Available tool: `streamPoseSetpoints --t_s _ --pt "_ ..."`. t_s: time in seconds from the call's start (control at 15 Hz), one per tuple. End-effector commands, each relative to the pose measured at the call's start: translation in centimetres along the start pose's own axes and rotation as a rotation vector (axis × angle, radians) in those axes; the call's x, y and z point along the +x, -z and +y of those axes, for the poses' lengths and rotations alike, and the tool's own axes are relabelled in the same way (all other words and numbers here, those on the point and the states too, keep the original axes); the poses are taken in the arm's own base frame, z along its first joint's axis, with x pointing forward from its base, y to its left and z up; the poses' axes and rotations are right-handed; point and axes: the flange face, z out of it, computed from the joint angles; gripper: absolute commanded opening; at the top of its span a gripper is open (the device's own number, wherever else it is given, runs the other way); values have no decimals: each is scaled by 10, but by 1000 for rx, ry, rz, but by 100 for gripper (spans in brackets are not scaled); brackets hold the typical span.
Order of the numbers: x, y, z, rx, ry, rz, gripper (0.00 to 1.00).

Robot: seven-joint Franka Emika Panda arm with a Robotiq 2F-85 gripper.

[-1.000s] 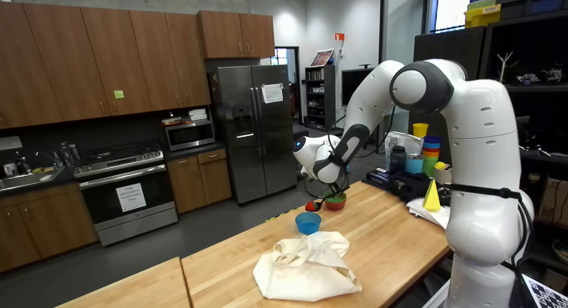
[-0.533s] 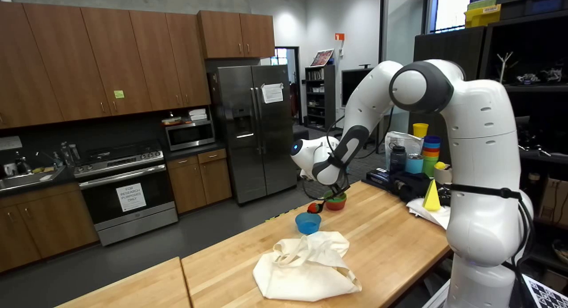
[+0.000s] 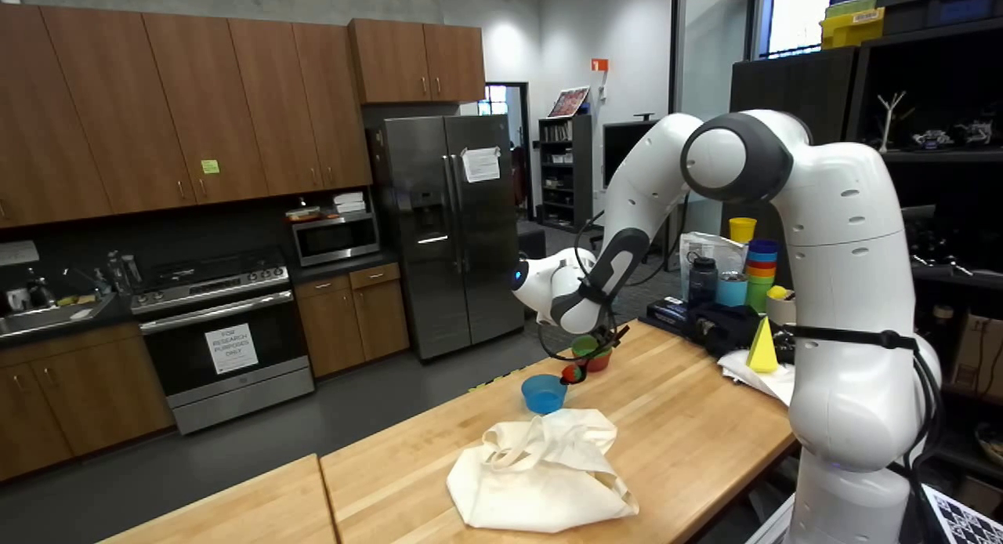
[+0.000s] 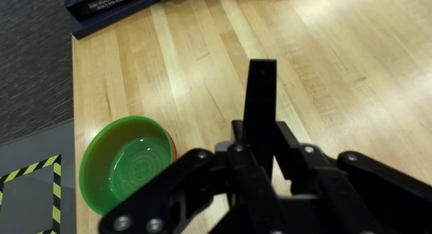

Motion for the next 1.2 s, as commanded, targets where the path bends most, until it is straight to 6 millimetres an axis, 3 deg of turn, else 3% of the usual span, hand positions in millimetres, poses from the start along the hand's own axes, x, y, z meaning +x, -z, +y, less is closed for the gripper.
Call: streamPoseSetpoints --t_s 0.0,0.6,1.13 --pt "6 5 3 -20 16 -41 6" --pt "11 11 17 -2 11 -27 6" --pt "13 5 40 29 -11 -123 6"
